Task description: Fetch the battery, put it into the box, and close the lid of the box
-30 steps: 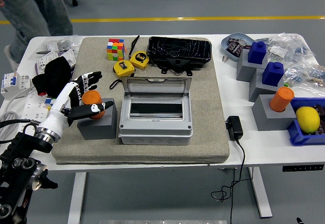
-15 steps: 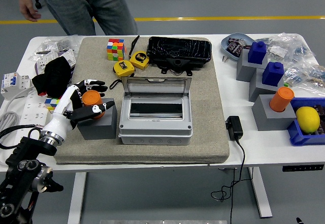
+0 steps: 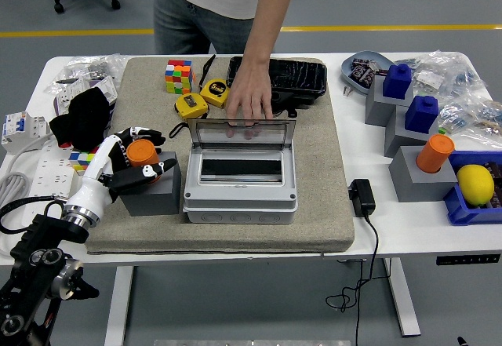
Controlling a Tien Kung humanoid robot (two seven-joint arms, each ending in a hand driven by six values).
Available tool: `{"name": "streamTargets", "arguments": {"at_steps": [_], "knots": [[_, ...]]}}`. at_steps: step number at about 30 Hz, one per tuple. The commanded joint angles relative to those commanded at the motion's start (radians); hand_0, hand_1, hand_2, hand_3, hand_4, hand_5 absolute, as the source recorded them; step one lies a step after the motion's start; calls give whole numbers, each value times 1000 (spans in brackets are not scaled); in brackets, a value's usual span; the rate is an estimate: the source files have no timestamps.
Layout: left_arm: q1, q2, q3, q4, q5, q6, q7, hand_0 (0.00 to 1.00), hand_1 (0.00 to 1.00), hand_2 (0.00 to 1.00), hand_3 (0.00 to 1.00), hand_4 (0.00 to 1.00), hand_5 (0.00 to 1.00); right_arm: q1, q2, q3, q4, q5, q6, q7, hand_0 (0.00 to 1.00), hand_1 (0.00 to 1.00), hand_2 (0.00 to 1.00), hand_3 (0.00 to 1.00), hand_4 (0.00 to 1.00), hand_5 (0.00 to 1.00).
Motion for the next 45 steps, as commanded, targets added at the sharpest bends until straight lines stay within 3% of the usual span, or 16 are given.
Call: {"name": "streamTargets", "arguments": {"at_steps": [9, 10, 21, 22, 27, 28, 45], "knots": [[-2, 1, 1, 1, 8, 9, 2, 601, 660, 557, 520, 998, 2, 1, 1, 4, 0, -1, 0, 0, 806, 729, 738, 781, 998, 998], [-2, 0, 0, 1, 9, 10, 2, 529, 648, 528, 505, 998, 2, 1, 1, 3, 0, 0, 0, 0, 806, 729, 738, 781, 998, 998], [-2, -3, -1, 5, 4, 23, 2, 473, 602, 485, 486, 998, 2, 0, 1, 3, 0, 0, 0, 0, 806, 730, 738, 781, 998, 998], [-2, -3, -1, 5, 2, 26, 1, 389, 488, 449, 459, 998, 2, 0, 1, 2, 0, 1, 0, 0, 806, 729, 738, 781, 998, 998], [-3, -3, 1, 5, -2, 38, -3, 389, 488, 449, 459, 998, 2, 1, 0, 5, 0, -1, 0, 0, 806, 729, 738, 781, 998, 998], [-3, -3, 2, 4, -2, 41, -4, 312, 444, 424, 428, 998, 2, 1, 1, 5, 0, -1, 0, 0, 805, 730, 738, 781, 998, 998], [-3, -3, 28, 7, -13, 69, -15, 303, 437, 408, 406, 998, 2, 1, -1, 3, 0, -1, 0, -1, 805, 729, 738, 782, 998, 998]]}}
